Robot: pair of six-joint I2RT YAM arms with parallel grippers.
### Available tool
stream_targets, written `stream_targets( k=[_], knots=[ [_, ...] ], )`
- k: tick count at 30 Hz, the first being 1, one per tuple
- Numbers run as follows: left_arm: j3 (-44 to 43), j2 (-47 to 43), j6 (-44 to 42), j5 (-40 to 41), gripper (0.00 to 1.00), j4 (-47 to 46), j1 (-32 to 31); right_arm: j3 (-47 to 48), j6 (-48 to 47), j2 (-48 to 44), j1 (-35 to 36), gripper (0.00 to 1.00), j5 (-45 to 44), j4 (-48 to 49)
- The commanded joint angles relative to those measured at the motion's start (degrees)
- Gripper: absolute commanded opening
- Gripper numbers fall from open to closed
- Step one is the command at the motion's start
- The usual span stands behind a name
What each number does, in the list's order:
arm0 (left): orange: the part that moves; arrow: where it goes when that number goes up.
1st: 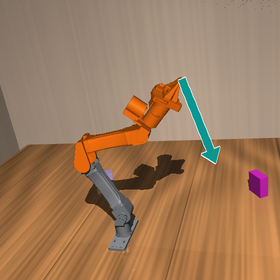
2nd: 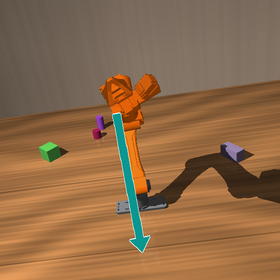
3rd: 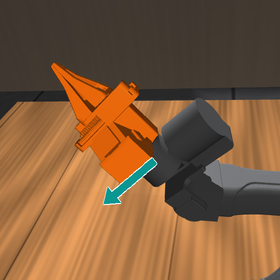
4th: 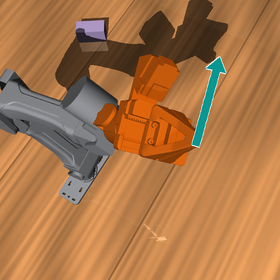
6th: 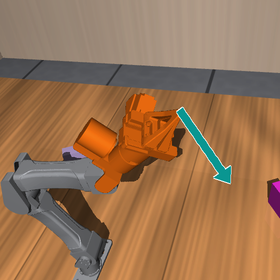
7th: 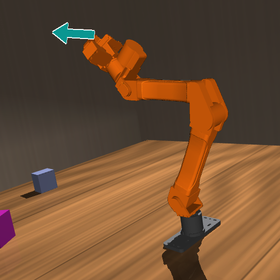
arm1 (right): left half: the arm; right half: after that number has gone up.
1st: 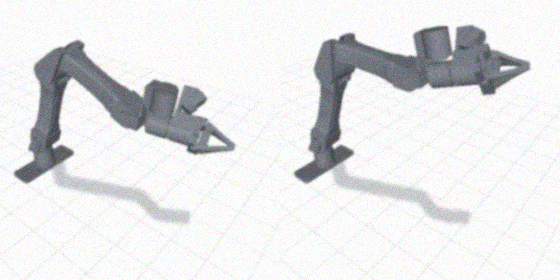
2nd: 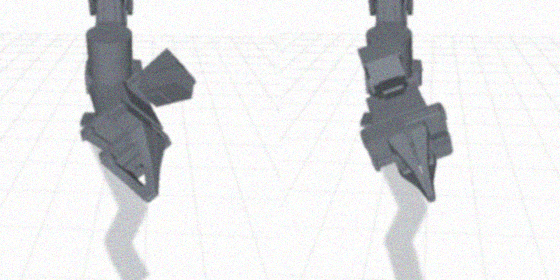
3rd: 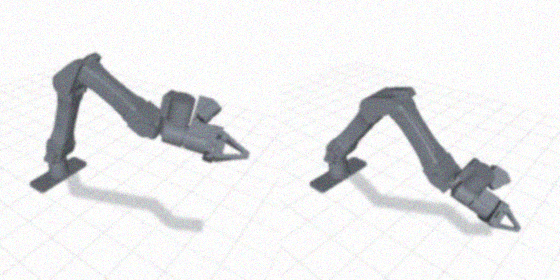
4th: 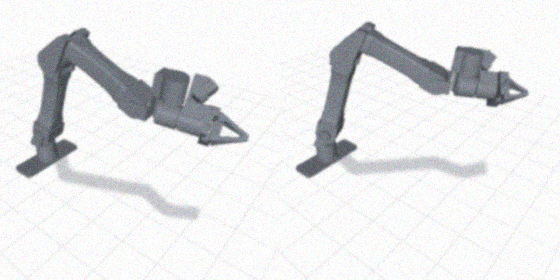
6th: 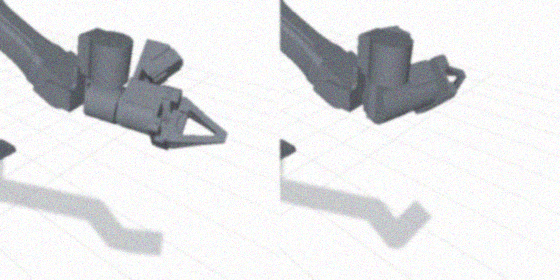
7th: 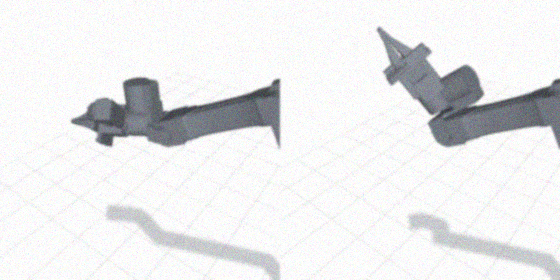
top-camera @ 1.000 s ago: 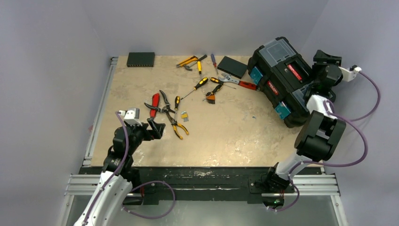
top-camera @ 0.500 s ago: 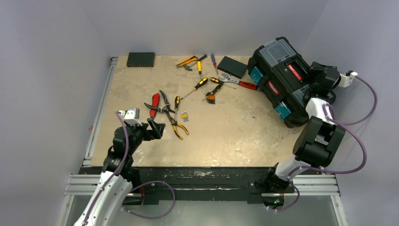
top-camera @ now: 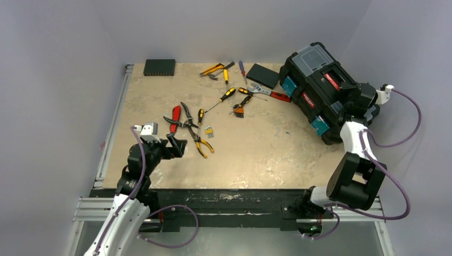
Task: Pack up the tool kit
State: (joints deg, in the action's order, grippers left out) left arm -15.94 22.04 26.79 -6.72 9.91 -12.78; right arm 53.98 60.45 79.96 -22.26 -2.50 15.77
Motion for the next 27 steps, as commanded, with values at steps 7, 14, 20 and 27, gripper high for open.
stream_targets(
  k=[7,14,20,27],
  knots=[
    [0.4,-0.4,-0.8,0.6,0.98,-2.1,-0.1,9.2,-29.4,-0.1,0.2,0.39,-6.4,-13.8],
    [0.4,-0.4,-0.8,1.2,0.97,-1.9,-0.1,15.1,-34.1,3.2,0.1,0.53,-11.4,-10.9],
    [0.7,-1.5,-0.8,1.0,0.97,-1.8,-0.1,19.5,-34.5,10.5,-0.3,0.61,-8.8,-4.6],
    [0.9,-2.2,-0.8,0.8,0.97,-1.6,-0.1,24.1,-36.3,15.6,-0.4,0.67,-7.4,0.1]
  ],
)
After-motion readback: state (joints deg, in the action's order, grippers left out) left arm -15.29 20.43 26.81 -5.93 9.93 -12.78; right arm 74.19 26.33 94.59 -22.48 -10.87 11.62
